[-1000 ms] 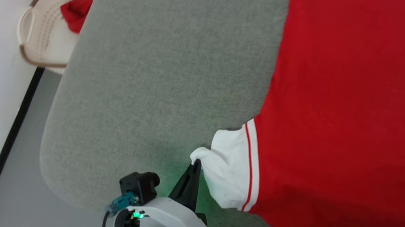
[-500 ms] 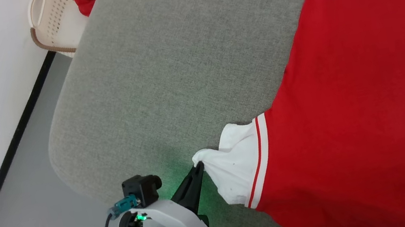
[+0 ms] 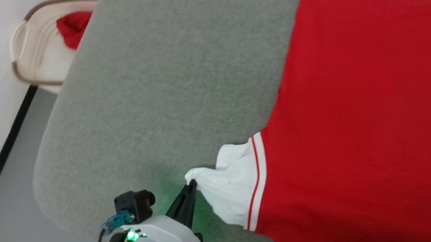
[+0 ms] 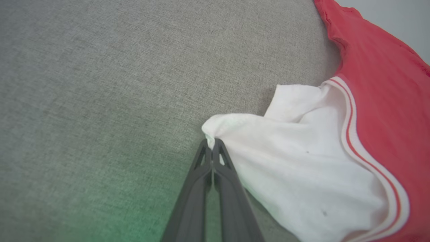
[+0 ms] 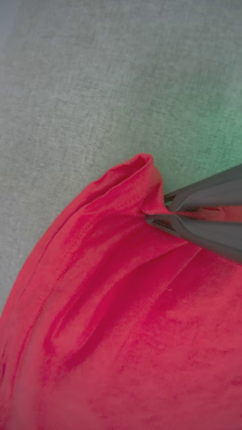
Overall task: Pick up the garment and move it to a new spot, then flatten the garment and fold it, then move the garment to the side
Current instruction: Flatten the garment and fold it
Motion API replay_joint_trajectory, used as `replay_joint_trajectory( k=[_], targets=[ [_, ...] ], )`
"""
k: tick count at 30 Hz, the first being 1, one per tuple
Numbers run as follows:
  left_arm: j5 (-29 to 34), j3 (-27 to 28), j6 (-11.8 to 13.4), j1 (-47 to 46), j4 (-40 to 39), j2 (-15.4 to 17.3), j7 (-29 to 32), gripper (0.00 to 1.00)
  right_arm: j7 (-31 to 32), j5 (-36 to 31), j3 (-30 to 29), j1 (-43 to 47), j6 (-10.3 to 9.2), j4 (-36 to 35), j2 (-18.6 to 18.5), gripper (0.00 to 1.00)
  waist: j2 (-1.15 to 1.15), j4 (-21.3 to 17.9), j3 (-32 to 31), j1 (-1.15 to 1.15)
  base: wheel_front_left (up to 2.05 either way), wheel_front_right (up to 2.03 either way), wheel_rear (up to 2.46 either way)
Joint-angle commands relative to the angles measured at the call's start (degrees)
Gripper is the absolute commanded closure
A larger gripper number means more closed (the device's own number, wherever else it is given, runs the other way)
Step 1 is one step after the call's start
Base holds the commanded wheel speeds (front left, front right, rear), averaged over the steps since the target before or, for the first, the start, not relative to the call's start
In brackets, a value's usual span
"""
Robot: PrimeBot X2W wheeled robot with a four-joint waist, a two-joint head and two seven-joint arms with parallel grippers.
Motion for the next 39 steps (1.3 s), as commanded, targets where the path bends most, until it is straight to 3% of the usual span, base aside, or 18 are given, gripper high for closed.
replay_joint_trajectory(
  k=[1,8,15,27,38,39],
  targets=[
    [-0.1,0.2,0.5,0.5,0.2,0.6,-0.1,1.00,0.2,2.2,2.3,5.3,0.04,-1.0,0.6,1.00,0.00,-3.4,-3.3,0.00,0.00,0.00,0.00],
    [-0.9,1.1,1.9,2.5,-0.7,2.9,0.3,1.00,0.0,11.0,6.6,16.3,0.02,-12.5,-0.9,1.00,0.00,-8.3,-6.8,0.00,0.00,0.00,0.00],
    [-1.6,2.2,3.6,5.3,-2.9,6.2,1.0,1.00,-0.5,15.8,6.1,27.1,0.02,-23.7,-1.1,1.00,0.00,-12.6,-10.0,0.00,0.00,0.00,0.00],
    [-2.5,3.0,6.6,9.5,-7.7,9.7,2.1,1.00,0.8,15.1,-1.6,45.8,0.02,-37.3,4.6,1.00,0.00,-17.3,-12.8,0.00,0.00,0.00,0.00],
    [-2.8,3.1,7.5,10.5,-9.5,10.6,2.5,1.00,-0.5,12.6,-5.7,52.6,0.02,-40.5,9.9,1.00,0.00,-18.6,-12.9,0.00,0.00,0.00,0.00],
    [-2.8,3.1,7.5,10.5,-9.6,10.7,2.6,1.00,-0.7,12.4,-5.4,52.6,0.02,-40.7,10.0,0.70,0.00,-18.6,-12.9,0.00,0.00,0.00,0.00]
  ],
)
